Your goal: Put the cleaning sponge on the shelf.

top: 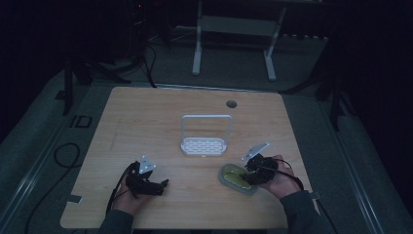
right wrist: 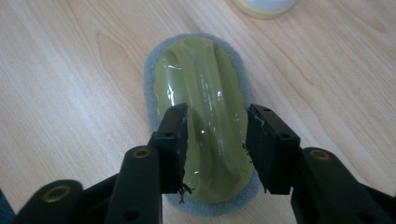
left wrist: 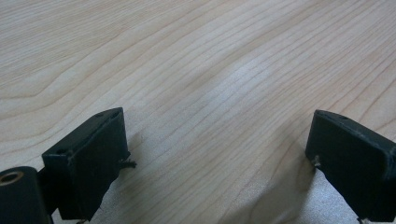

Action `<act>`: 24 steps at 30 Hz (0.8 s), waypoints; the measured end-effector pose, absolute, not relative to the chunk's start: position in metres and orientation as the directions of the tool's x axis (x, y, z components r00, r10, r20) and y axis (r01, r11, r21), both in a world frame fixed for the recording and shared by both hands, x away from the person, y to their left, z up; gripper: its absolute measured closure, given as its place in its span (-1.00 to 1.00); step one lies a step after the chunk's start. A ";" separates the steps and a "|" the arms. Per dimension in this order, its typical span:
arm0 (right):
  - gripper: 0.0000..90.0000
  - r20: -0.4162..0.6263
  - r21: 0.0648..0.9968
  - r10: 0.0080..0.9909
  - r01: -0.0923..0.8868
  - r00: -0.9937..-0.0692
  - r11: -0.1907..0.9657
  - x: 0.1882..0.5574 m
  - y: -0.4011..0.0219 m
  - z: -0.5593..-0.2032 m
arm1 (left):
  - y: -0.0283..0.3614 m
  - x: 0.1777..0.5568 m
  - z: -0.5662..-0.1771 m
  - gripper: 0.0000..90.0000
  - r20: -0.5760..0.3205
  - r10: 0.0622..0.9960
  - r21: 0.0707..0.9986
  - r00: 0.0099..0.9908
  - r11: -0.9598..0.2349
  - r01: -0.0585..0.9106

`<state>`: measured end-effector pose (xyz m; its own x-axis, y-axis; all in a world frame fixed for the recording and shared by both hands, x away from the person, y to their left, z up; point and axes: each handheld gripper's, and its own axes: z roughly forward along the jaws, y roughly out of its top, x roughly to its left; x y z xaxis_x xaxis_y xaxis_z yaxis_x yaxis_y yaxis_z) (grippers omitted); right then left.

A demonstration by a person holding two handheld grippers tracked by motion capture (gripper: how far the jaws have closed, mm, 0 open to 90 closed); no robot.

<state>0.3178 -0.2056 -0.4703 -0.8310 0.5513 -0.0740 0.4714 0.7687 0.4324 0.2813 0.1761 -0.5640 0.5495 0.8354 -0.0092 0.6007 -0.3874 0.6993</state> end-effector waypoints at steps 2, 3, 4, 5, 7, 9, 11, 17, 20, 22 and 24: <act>0.31 -0.075 0.423 0.544 0.467 -0.836 0.776 0.320 -0.204 -0.470 | 0.176 0.281 -0.564 -0.87 -0.010 0.836 0.699 0.549 -0.387 0.601; 0.31 -0.078 0.416 0.538 0.463 -0.839 0.782 0.321 -0.203 -0.470 | 0.176 0.281 -0.564 -0.87 -0.009 0.836 0.699 0.549 -0.387 0.601; 0.31 -0.077 0.407 0.537 0.465 -0.840 0.786 0.322 -0.202 -0.470 | 0.176 0.281 -0.564 -0.87 -0.009 0.835 0.699 0.549 -0.387 0.601; 0.31 -0.078 0.401 0.533 0.463 -0.843 0.790 0.323 -0.202 -0.470 | 0.176 0.281 -0.564 -0.87 -0.009 0.836 0.699 0.549 -0.387 0.601; 0.31 -0.072 0.385 0.529 0.465 -0.846 0.797 0.325 -0.200 -0.470 | 0.176 0.281 -0.564 -0.87 -0.009 0.836 0.699 0.549 -0.387 0.601; 0.32 -0.074 0.368 0.519 0.460 -0.852 0.808 0.327 -0.198 -0.470 | 0.176 0.281 -0.564 -0.87 -0.009 0.836 0.699 0.549 -0.387 0.601; 0.34 -0.072 0.347 0.512 0.459 -0.856 0.817 0.329 -0.196 -0.470 | 0.176 0.281 -0.564 -0.87 -0.009 0.836 0.699 0.549 -0.387 0.601; 0.38 -0.053 0.302 0.483 0.447 -0.874 0.842 0.333 -0.191 -0.470 | 0.176 0.281 -0.564 -0.87 -0.009 0.835 0.700 0.550 -0.387 0.600; 0.38 -0.054 0.276 0.464 0.434 -0.884 0.858 0.335 -0.188 -0.470 | 0.176 0.281 -0.564 -0.87 -0.009 0.835 0.699 0.550 -0.388 0.601; 0.38 -0.054 0.264 0.461 0.432 -0.886 0.862 0.336 -0.187 -0.471 | 0.176 0.281 -0.564 -0.87 -0.009 0.835 0.699 0.550 -0.388 0.601; 0.38 -0.049 0.254 0.454 0.429 -0.889 0.867 0.338 -0.186 -0.471 | 0.176 0.281 -0.564 -0.87 -0.008 0.835 0.699 0.551 -0.390 0.600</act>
